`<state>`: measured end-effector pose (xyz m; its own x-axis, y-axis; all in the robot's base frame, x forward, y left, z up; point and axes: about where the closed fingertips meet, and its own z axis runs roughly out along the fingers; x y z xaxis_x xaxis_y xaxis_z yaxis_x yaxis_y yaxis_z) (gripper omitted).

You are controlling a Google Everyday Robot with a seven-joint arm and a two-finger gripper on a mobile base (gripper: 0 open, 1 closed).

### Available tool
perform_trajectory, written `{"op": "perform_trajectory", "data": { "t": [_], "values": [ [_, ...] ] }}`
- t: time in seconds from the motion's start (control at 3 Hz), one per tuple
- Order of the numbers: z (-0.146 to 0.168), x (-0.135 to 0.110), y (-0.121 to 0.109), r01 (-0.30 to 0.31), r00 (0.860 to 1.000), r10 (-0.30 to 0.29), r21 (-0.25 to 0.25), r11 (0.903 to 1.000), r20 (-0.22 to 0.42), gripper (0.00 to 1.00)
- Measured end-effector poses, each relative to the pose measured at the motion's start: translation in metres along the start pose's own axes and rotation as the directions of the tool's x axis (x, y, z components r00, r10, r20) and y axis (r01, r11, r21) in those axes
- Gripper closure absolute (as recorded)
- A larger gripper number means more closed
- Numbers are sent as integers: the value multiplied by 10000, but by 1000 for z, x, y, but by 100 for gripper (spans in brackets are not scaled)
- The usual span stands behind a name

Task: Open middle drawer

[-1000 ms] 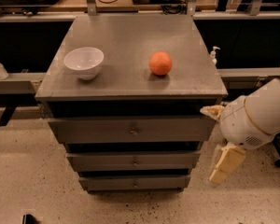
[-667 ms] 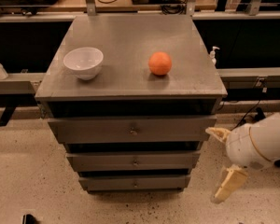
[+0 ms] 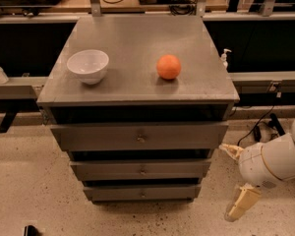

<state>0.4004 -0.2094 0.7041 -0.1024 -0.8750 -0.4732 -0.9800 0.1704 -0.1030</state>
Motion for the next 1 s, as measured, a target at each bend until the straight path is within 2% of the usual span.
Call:
{"op": "perform_trajectory", "data": {
  "t": [0.33, 0.67, 1.0],
  "values": [
    [2, -6, 3, 539, 9970, -522, -302, 9981, 565, 0],
    [32, -19, 21, 1585, 9719, -1442, -647, 9852, 1861, 0],
    [83, -39, 32, 2715, 9425, -2608, -236, 9621, 2091, 0]
  ]
}}
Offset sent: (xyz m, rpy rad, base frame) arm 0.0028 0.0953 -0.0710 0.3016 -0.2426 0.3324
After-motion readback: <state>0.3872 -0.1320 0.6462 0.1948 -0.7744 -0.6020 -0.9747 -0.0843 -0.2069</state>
